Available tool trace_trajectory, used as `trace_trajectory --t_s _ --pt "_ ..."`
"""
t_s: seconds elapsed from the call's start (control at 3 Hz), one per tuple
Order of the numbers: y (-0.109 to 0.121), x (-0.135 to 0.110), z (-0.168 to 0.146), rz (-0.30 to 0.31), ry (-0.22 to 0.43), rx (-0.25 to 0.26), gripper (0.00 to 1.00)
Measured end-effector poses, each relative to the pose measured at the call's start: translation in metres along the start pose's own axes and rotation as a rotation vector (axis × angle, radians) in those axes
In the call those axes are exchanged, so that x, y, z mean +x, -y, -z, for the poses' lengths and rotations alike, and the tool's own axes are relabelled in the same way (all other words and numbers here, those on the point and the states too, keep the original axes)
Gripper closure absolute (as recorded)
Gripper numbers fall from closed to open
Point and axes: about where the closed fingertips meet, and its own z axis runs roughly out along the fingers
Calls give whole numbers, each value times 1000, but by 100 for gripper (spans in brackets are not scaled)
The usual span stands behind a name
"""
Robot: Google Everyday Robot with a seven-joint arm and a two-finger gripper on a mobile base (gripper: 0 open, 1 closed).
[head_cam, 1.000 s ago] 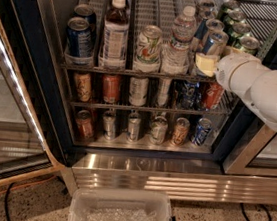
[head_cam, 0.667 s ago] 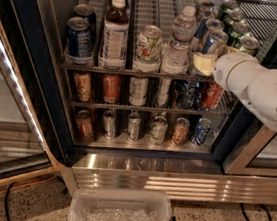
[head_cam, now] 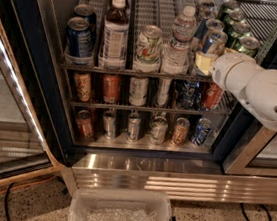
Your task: Pick redbull can from top shelf of fridge
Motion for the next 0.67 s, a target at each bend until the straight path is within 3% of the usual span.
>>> trace_trajectory --t_s 0.33,0.67 --pt "0 0 0 0 0 0 100" --pt "0 0 0 0 0 0 100"
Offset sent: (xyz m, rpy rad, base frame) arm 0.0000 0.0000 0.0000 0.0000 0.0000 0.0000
